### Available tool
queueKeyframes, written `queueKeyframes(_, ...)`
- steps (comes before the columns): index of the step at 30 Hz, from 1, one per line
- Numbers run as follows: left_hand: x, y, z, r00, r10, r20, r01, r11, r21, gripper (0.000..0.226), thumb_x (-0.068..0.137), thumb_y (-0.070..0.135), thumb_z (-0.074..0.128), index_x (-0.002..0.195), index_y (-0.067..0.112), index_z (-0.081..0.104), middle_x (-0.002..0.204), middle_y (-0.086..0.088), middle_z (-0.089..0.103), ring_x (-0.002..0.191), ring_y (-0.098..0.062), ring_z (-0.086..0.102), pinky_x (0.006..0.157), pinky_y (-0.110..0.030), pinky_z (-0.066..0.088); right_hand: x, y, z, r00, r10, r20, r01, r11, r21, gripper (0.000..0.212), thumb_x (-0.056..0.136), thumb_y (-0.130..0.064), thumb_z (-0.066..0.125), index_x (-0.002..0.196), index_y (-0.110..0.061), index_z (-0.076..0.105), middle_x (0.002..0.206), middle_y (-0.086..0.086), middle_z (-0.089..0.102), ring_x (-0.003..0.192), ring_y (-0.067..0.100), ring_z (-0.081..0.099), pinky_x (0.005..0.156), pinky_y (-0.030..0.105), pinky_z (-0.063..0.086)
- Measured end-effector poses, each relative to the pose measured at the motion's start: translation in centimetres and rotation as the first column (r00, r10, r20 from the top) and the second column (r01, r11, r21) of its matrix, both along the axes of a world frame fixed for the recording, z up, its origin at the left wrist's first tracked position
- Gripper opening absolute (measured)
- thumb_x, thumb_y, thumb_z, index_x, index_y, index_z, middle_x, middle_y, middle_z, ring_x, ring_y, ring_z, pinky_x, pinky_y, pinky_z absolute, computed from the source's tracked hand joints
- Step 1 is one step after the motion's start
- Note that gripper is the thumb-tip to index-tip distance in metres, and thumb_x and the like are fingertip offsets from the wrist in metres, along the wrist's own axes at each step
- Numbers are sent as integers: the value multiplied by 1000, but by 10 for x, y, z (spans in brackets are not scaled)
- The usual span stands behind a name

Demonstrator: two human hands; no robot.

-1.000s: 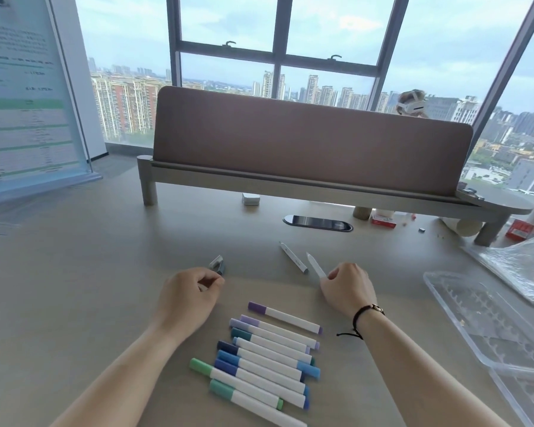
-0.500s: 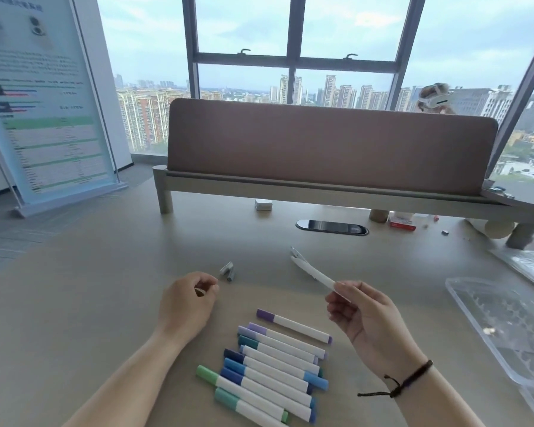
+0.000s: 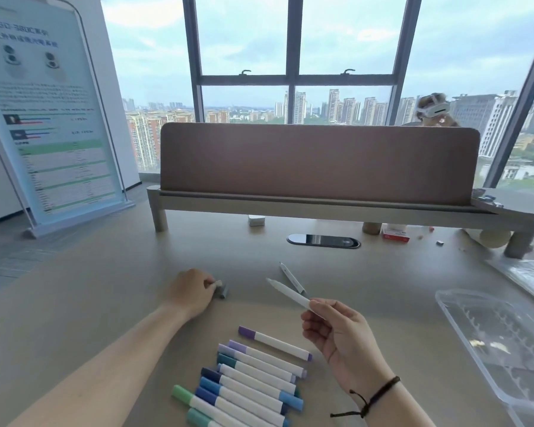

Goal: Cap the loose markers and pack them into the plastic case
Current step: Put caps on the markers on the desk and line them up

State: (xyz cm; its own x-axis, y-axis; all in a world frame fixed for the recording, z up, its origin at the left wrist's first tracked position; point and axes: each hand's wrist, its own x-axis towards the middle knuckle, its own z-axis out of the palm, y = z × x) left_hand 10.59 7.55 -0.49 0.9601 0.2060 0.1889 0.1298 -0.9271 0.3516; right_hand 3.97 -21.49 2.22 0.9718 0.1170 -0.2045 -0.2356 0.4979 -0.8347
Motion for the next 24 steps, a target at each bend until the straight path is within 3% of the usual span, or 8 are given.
queueKeyframes(3,-7,-3,-3,998,10,67,-7,999,-41,25,99,32,56,82,23,73,91,0,73,82,-20,63,69,-27,44,0,0,0,1000,1,-7,-1,1000,-3,6,88,5,62,84,3,67,68,20,65,54,23,59,50,27,55)
queueKeyframes(6,-30,-15,2,980,23,200,48,939,-340,19,98,30,60,82,21,67,84,0,71,79,-21,65,70,-33,50,1,-1,0,1000,-4,-13,4,1000,-3,6,88,4,63,85,2,67,68,18,65,54,23,60,51,27,55)
queueKeyframes(9,-64,-34,12,968,42,247,129,761,-635,8,94,23,65,88,21,71,76,-2,73,70,-17,66,58,-32,54,0,0,0,1000,4,-9,-4,1000,5,7,88,4,62,84,2,68,69,19,65,55,23,60,52,28,55)
queueKeyframes(12,-90,-46,21,977,24,213,169,522,-836,9,92,13,66,95,14,75,78,-8,74,69,-15,66,60,-29,56,-1,2,0,1000,26,-3,-26,1000,-4,7,88,4,62,84,2,68,69,19,64,55,24,59,54,29,55)
queueKeyframes(14,-99,-49,25,978,6,206,183,441,-879,12,92,8,64,97,11,75,80,-13,73,71,-16,67,64,-29,58,-3,4,-1,999,44,-1,-44,999,-12,7,89,4,62,85,2,67,70,20,64,55,25,59,54,29,55)
queueKeyframes(19,-108,-46,18,984,-16,176,169,376,-911,15,90,9,66,95,15,78,85,-14,74,76,-22,68,72,-30,60,-6,6,-2,996,90,24,-89,995,-42,2,85,3,65,85,2,67,70,19,65,53,23,60,53,28,56)
queueKeyframes(24,-105,-45,21,979,-1,203,196,269,-943,16,85,6,69,92,15,80,84,-15,75,72,-16,66,70,-26,60,-8,8,-2,991,115,70,-112,993,-44,18,68,-4,72,84,2,67,70,18,65,55,21,62,54,27,56)
